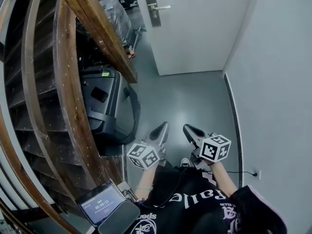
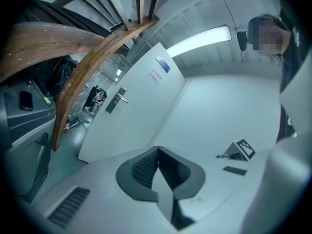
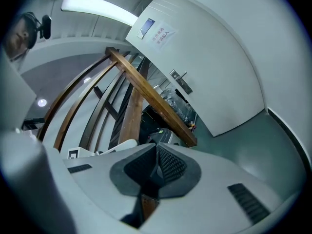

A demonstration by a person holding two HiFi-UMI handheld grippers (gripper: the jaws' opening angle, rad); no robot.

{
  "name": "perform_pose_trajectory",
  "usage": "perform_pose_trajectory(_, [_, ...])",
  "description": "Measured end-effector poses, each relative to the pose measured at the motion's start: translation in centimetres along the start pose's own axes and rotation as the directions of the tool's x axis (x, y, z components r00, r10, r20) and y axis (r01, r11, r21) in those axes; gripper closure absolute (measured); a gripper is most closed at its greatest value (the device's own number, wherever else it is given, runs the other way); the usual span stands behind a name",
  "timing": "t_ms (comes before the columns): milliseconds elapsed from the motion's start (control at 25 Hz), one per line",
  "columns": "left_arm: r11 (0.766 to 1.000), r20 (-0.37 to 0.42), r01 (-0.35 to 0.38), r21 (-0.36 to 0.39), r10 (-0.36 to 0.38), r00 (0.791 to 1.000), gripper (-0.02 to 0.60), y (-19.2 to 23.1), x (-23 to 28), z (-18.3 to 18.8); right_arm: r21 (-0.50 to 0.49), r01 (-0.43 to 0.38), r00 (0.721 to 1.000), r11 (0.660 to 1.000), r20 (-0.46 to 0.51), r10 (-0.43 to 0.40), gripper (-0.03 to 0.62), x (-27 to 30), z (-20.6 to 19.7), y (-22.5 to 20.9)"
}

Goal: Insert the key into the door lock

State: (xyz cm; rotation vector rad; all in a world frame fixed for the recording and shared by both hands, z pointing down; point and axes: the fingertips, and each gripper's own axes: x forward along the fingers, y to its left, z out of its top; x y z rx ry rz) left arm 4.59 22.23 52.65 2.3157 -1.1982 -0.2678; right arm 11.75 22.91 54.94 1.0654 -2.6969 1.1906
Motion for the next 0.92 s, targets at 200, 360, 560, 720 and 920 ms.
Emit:
perform_pose_trajectory(200, [1.000,-0.011,-0.029,-0.009,0.029,1.000,0.577,-2.5,-0.5,-2.5,0.001,-0.025,0.999,1.000,-0.024,0.025,0.565,-2.3,-0.8,-0.7])
perform_pose_trajectory(360, [0.999,0.003,-0.046,-0.001,0.046,0.999,0.577,-3.6,-0.6,-3.0,-0.005,-0.045,0.999,0.999,-0.026,0.045,0.565,-3.4,-0.8,-0.9])
perform_pose_trajectory(560, [0.999,-0.003,-0.049,0.011,0.049,0.999,0.577,-5.1,-0.7,-4.0,-0.007,-0.059,0.998,0.998,-0.023,0.059,0.565,-4.6,-1.0,-1.0])
perform_pose_trajectory(720, [0.999,-0.009,-0.050,0.021,0.050,0.999,0.577,-5.7,-0.7,-4.3,-0.008,-0.065,0.998,0.998,-0.022,0.065,0.565,-5.2,-1.1,-1.0])
perform_pose_trajectory(920, [0.998,-0.008,-0.047,0.033,0.047,0.999,0.577,-6.4,-1.0,-4.5,-0.013,-0.074,0.997,0.997,-0.023,0.074,0.565,-5.7,-1.5,-0.8])
